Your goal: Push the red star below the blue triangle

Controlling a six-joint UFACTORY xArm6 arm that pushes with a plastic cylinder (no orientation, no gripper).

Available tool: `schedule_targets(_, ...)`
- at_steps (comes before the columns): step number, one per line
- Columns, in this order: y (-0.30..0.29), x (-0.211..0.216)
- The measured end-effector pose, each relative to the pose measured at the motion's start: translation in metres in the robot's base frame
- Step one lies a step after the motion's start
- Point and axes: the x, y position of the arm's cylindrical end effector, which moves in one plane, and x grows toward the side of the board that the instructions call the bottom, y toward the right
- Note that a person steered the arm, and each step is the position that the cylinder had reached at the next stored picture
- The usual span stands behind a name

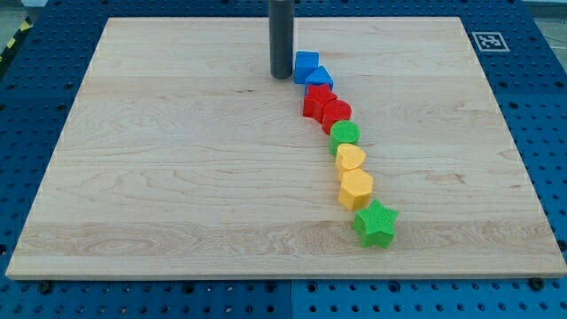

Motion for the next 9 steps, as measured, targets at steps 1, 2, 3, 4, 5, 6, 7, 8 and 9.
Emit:
schedule_targets(1, -0.012, 0.036)
schedule_targets(2, -0.005, 0.058)
schedule_targets(3, 0.023, 0.058)
schedule_targets(4, 0.032, 0.058)
schedule_targets(5, 0.032, 0.058)
schedule_targets(6, 0.032, 0.056)
schedule_targets(7, 0.033, 0.051)
schedule_targets(8, 0.042, 0.051)
schedule_targets(9, 0.046, 0.051)
